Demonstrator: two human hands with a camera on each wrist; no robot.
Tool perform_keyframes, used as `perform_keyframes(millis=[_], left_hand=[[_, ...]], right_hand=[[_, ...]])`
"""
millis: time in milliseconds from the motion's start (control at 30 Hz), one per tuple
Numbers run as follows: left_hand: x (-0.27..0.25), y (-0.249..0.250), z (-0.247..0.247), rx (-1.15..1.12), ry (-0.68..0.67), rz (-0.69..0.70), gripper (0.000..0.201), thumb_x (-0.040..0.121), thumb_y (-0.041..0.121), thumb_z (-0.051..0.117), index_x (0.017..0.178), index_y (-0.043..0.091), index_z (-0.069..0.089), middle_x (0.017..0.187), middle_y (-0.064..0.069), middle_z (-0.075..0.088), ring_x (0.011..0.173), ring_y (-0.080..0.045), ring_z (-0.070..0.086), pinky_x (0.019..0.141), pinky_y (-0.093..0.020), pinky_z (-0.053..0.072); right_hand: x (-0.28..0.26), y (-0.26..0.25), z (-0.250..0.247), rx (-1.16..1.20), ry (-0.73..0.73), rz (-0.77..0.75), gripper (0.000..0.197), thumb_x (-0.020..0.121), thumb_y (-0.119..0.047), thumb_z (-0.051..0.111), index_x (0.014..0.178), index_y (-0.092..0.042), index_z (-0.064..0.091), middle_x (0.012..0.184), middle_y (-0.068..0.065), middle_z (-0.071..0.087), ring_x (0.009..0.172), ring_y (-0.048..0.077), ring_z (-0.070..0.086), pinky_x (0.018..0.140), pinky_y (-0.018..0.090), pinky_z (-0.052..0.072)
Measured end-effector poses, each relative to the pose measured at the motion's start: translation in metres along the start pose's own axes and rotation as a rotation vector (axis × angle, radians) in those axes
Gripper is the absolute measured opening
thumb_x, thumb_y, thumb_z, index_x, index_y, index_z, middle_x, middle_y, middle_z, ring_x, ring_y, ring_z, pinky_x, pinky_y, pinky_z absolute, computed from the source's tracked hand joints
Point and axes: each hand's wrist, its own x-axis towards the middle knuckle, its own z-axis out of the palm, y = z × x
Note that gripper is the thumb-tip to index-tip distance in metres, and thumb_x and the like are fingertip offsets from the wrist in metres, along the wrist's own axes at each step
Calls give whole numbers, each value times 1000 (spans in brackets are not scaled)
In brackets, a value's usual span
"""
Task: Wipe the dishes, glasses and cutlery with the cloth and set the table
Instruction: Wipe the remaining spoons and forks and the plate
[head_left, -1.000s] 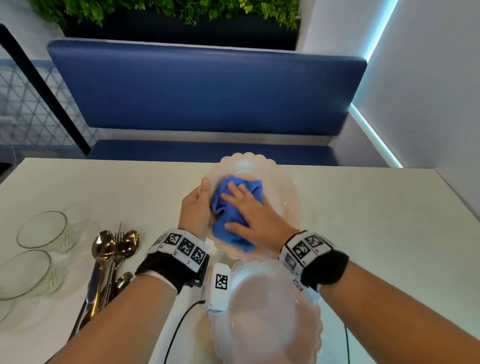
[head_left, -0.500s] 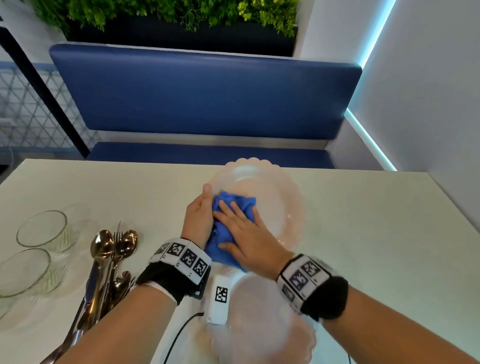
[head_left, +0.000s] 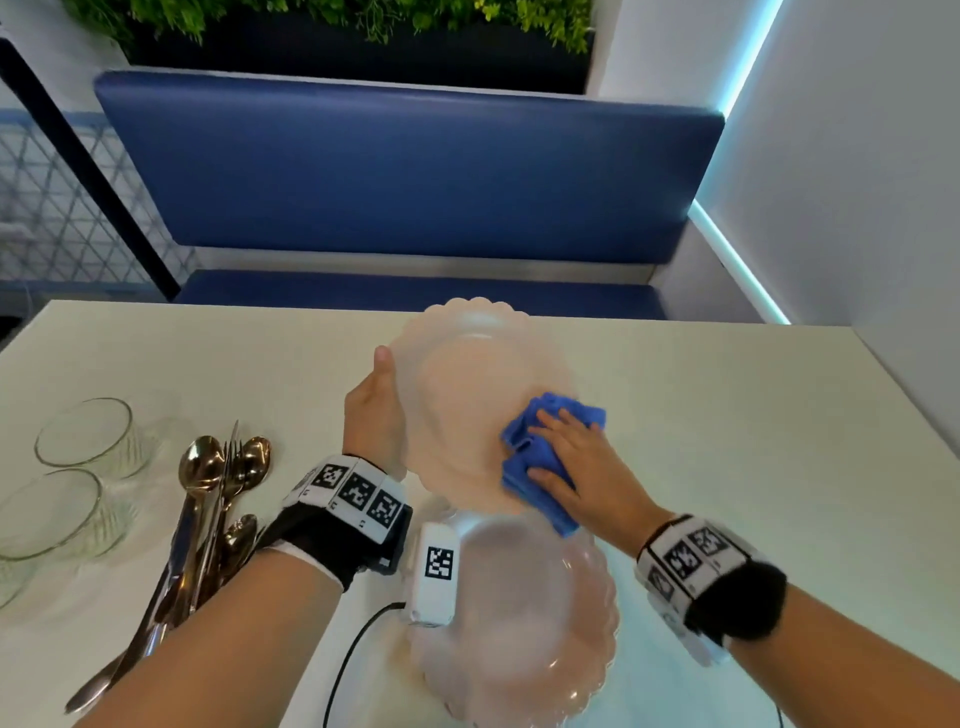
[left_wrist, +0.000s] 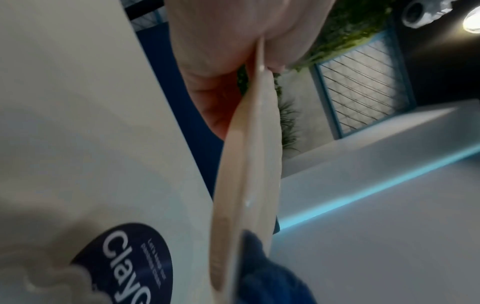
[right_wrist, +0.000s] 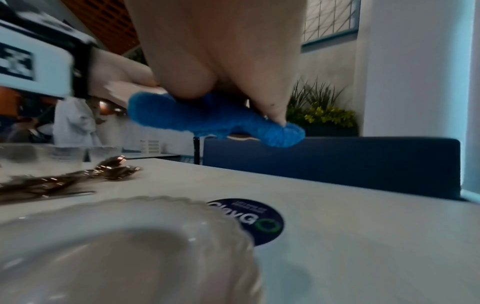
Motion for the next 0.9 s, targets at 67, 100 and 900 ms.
perform_keyframes(millis=[67, 100, 900], left_hand=[[-4, -4, 6, -39, 43, -21, 43, 97, 49, 31, 113, 17, 57, 102, -4, 59, 87, -22, 56, 73, -27, 43], [-6, -7, 10, -37, 55, -22, 45, 97, 48, 32, 117, 16, 56, 103, -4, 58, 89, -22, 55, 77, -28, 42], [-46, -133, -34, 996, -250, 136, 46, 95, 39, 42, 133, 12, 44, 126, -13, 47, 119, -30, 46, 99, -35, 38]], right_hand=[[-15, -12, 12, 180, -6, -95, 57, 83, -46, 43, 128, -12, 52, 139, 8, 48, 134, 21, 37, 114, 30, 22], [-21, -20, 17, 214, -7, -174, 47, 82, -32, 52, 124, -12, 54, 132, 10, 54, 127, 18, 42, 111, 19, 22], [-37, -32, -33, 901, 176, 346, 34, 98, -33, 42, 130, -23, 45, 126, -1, 58, 113, 13, 57, 96, 31, 47]])
